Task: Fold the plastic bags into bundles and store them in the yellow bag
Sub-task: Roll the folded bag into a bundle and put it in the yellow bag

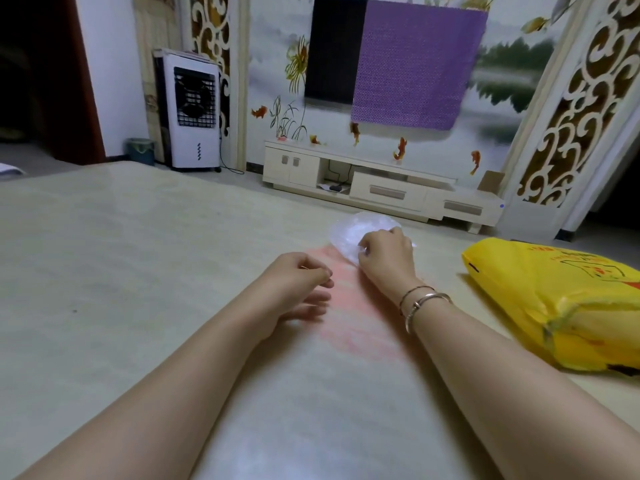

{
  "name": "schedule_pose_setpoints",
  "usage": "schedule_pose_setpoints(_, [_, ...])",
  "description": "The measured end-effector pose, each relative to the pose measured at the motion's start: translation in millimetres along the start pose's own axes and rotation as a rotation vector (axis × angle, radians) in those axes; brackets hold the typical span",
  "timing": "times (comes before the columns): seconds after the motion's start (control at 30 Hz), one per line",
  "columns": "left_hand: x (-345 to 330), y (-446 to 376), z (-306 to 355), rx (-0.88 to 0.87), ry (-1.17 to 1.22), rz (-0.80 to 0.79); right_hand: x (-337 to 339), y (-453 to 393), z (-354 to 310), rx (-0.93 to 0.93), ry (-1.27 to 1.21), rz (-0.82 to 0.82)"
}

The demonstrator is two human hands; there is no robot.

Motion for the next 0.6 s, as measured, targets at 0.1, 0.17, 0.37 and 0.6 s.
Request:
schedule_pose_setpoints(0.1, [2, 0, 1, -0.015, -0.024, 0.023, 10, 5, -2, -0.012, -0.074, 0.061])
schedule_pose_setpoints(0.17, [5, 0, 3, -0.050, -0.028, 0.061, 25, 12, -4, -0.015, -0.240, 0.119])
schedule_pose_setpoints(0.37, [-6, 18, 29, -0.370, -0.080, 0.102, 74, 60, -9, -0.063, -0.888, 0.057])
schedule_pose_setpoints(0.6, [-39, 46, 25, -0.272, 0.112, -0.047, 83, 123, -13, -0.120, -1.364, -0.301])
Point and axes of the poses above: each hand's wrist, its own y-axis away from the middle knuckle, its own x-axis out of the back of the hand, z = x × y, the point moved 5 cm from there along -y, towards the middle knuckle, and after that the axes turned 5 degrees about -z, right-handed, at the moved point
